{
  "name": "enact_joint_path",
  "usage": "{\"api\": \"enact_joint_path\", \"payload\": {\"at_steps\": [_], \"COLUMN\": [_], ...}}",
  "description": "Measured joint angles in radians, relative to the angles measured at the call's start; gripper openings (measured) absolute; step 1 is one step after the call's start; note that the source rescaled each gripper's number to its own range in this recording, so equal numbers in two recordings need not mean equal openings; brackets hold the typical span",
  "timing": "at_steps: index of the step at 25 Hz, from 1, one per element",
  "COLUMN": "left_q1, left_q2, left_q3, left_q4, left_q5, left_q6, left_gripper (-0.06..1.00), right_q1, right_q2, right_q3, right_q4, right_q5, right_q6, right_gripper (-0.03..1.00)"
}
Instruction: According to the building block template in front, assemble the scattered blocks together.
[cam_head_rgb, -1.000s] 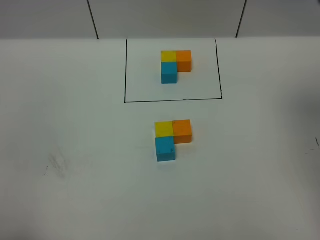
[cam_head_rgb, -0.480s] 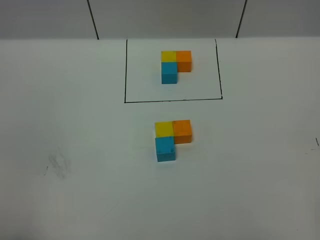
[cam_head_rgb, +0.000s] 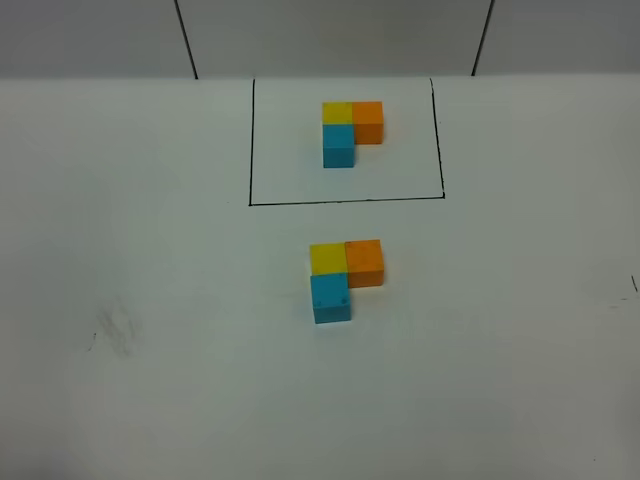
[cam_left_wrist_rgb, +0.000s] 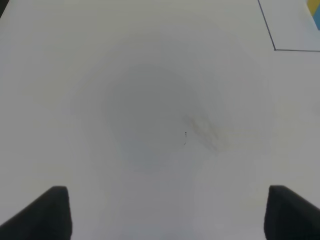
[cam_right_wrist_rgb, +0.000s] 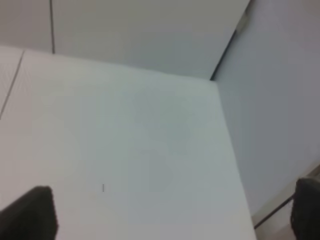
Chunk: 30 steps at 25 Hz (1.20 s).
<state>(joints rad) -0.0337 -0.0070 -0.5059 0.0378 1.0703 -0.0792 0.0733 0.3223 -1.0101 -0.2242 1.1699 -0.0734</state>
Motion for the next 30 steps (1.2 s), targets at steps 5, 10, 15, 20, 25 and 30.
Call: {"api": "enact_joint_path", "payload": {"at_steps": [5,10,15,20,25,30], "left_q1": [0.000,0.000,0.000,0.000,0.000,0.000], "left_q2": [0.000,0.000,0.000,0.000,0.000,0.000], "left_q3": [0.000,0.000,0.000,0.000,0.000,0.000], "left_q4": [0.000,0.000,0.000,0.000,0.000,0.000], "left_q5": [0.000,0.000,0.000,0.000,0.000,0.000], "left_q6": [0.000,0.000,0.000,0.000,0.000,0.000], "left_gripper": [0.66,0.66,0.66,0.66,0.66,0.66], "right_q1": [0.000,0.000,0.000,0.000,0.000,0.000], "right_q2": [-0.196,-0.324,-0.328,-0.330,-0.330,-0.330], "right_q3": [0.225,0.347,0.415,0.502,0.507,0.507], "right_q4": [0.061,0.085,0.092,0.093,0.096,0.096], "right_q5": [-0.082,-0.094,-0.085,-0.084,-0.090,-0.090], "right_q6": [-0.004,0.021,0.073,0.136,0.147,0.147], "right_gripper": [0.89,0.87,0.86,0.84,0.78,0.66]}}
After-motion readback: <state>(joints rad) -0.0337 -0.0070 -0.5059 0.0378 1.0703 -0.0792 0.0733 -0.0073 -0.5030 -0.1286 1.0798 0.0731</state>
